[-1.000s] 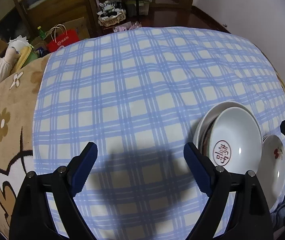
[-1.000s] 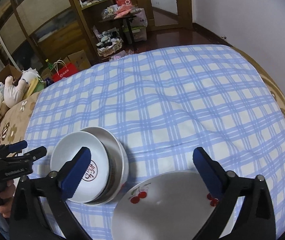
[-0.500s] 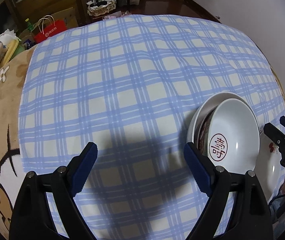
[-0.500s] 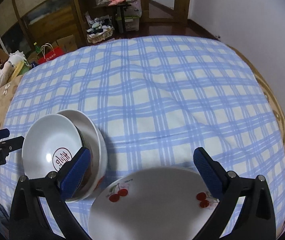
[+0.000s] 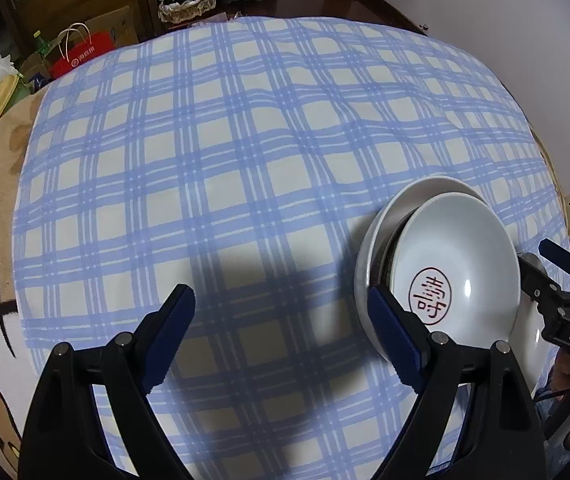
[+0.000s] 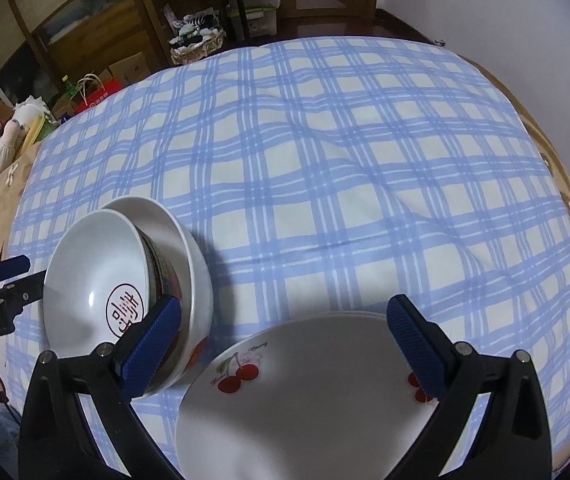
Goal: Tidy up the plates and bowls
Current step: 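Move both open tools to the rim of the stacked bowls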
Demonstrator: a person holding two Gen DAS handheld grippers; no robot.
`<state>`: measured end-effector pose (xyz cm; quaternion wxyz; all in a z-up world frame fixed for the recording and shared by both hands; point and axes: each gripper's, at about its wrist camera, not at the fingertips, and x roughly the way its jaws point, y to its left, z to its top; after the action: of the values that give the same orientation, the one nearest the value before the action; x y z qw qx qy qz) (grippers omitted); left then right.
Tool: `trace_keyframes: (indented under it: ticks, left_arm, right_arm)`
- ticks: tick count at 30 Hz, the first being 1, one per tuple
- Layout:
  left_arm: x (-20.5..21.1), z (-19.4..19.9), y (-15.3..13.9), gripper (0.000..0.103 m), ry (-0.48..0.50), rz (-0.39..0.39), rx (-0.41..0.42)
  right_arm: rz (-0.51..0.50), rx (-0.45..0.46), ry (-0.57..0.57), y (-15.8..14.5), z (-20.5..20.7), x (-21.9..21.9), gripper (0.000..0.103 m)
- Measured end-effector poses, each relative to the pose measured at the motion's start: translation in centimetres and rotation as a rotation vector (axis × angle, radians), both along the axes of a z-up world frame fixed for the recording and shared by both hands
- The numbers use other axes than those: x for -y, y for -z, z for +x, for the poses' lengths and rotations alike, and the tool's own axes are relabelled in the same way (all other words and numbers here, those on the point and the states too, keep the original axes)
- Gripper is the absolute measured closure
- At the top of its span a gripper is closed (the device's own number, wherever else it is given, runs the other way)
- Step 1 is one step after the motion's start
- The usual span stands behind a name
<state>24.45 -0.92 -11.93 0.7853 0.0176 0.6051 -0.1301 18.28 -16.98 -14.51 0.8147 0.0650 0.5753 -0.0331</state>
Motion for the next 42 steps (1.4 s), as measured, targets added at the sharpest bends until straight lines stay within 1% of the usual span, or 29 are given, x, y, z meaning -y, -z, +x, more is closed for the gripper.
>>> trace_keyframes:
  ticks: [8,14,23,30,31,32,35,39,42]
  left_arm:
    - [-0.23,0.46,0.19,0.016,-0.022,-0.031,-0.023]
    - [-0.42,0.44,0.15,0.016,-0.022,-0.039,-0.020]
    - [0.03,0.51,0.14,0.016,-0.035,-0.027,-0.020]
    - [-0.31,0.79,0.53,0.016,-0.045,-0.057,-0.042]
    - [-0.35,0.83,0.59,0.016,-0.048,-0.063,-0.047]
    - [-0.41,0.89,0.66,0.016,-0.052,-0.068,-0.052]
    - [-0.47,0.88,0.70,0.016,-0.055,-0.074,-0.059]
    - [-0.33,0.86,0.59,0.017,-0.042,-0.067,-0.043]
    - [-0.24,0.87,0.58,0.018,-0.042,-0.074,-0.044]
  right_arm:
    - [0.003,0.000,0.009,-0.10,-0.02,-0.08,0.000]
    - [0.011,-0.011,0.013,0.07,0.05,0.02,0.000]
    - [0.075,-0.015,0.025,0.46,0.09,0.36,0.000]
    - [0.075,-0.008,0.027,0.39,0.07,0.17,0.000]
    - [0.089,-0.008,0.031,0.43,0.03,0.22,0.001]
    - [0.099,-0.009,0.034,0.46,0.08,0.34,0.004]
    - [0.120,-0.012,0.043,0.57,0.08,0.63,0.007]
    - [0.126,-0.012,0.042,0.62,0.10,0.69,0.011]
    - [0.141,-0.013,0.034,0.59,0.09,0.65,0.019]
